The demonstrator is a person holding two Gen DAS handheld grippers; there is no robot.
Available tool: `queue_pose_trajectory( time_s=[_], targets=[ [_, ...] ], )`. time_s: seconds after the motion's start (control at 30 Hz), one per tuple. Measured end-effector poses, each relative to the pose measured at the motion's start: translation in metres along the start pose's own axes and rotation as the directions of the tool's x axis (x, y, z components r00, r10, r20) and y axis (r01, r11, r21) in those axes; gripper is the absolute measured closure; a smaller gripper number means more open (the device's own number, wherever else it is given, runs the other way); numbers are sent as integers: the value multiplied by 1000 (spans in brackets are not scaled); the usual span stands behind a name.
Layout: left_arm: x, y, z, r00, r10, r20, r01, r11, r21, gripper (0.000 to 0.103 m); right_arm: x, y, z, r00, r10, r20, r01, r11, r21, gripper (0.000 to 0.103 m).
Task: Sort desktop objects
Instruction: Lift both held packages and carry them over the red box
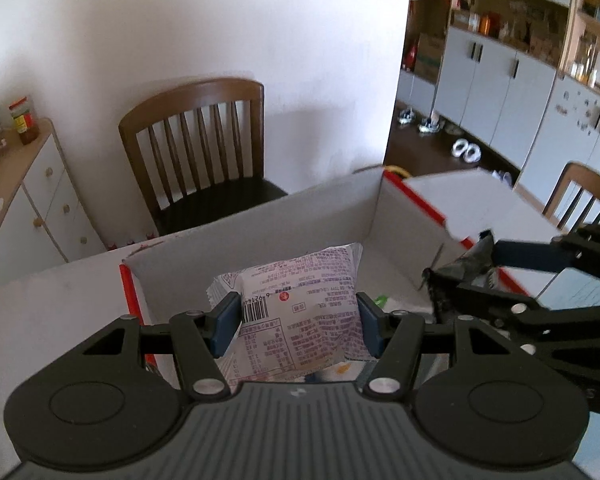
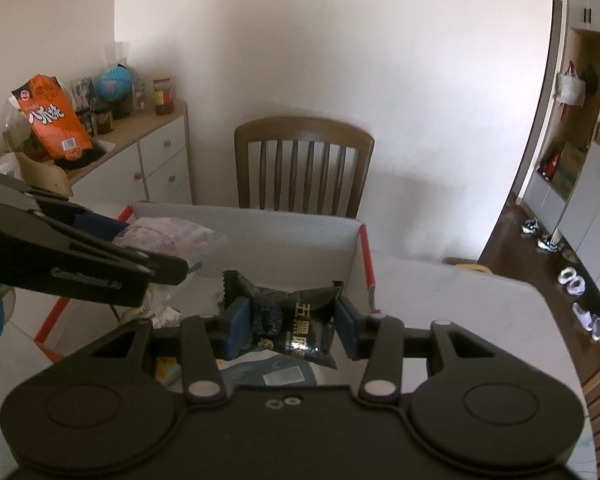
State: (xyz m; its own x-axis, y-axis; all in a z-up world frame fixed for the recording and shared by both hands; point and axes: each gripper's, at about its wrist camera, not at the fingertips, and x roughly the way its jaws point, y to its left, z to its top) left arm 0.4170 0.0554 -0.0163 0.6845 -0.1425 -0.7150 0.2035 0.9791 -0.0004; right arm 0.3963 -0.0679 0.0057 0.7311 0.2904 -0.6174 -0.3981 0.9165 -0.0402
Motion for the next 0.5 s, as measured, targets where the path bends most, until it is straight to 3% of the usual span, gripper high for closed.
queue_pose_trajectory(
  time_s=[0.2,0.5],
  targets=[
    [27,4,-1,997,22,-70,-21,1000,18,43,13,2,-2,999,26,-21,-26,1000,-1,58],
    [53,-1,-5,989,2,-150,5,999,50,43,41,4,-8,989,61,-138,-64,998,-20,58]
  ],
)
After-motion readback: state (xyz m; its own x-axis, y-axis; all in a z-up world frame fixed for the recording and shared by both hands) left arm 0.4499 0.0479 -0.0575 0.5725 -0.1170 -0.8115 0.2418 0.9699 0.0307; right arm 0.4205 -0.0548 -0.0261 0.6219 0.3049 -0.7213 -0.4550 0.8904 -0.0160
